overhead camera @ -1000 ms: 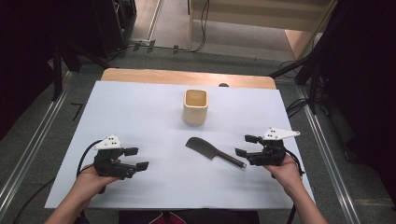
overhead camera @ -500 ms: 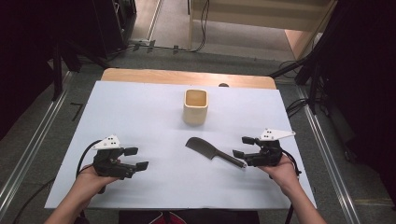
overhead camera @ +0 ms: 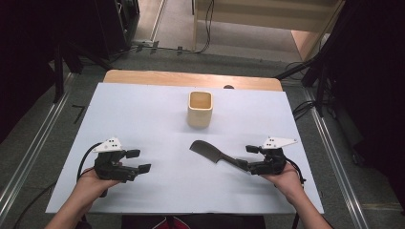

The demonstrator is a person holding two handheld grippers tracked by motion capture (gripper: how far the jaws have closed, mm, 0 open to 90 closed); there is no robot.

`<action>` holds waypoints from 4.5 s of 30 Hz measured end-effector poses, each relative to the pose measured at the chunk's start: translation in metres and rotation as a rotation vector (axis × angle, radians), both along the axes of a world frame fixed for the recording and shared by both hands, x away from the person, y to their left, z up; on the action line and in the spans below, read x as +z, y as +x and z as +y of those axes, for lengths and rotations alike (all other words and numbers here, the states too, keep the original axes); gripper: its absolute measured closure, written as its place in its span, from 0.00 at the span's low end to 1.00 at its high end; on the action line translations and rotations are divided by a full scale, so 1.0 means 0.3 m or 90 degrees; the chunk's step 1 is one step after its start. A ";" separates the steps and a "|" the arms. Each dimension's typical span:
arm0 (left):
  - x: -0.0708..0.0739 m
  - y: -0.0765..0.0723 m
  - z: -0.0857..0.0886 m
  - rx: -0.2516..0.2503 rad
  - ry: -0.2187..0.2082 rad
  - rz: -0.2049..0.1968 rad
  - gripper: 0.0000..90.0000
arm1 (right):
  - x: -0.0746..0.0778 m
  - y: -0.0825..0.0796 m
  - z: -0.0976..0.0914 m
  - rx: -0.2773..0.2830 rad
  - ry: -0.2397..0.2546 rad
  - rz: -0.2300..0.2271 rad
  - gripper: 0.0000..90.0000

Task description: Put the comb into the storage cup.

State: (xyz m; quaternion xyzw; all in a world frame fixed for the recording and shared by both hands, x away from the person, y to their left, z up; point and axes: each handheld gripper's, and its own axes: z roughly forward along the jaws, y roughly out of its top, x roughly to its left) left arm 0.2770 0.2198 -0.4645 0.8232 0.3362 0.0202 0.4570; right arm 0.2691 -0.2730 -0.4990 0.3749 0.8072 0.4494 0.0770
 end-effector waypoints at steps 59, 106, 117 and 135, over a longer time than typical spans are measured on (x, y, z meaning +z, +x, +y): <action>-0.001 0.018 -0.024 -0.012 0.002 0.001 0.26 | -0.083 -0.030 0.063 0.030 -0.122 -0.034 0.77; 0.022 0.032 -0.020 0.029 -0.019 0.057 0.28 | 0.115 -0.031 0.179 -0.038 -0.011 0.032 0.78; 0.028 0.036 -0.021 0.044 -0.043 0.081 0.27 | 0.126 -0.024 0.274 -0.043 -0.003 0.024 0.78; 0.033 0.050 -0.016 0.084 -0.090 0.108 0.24 | 0.153 0.017 0.454 -0.049 0.008 0.000 0.78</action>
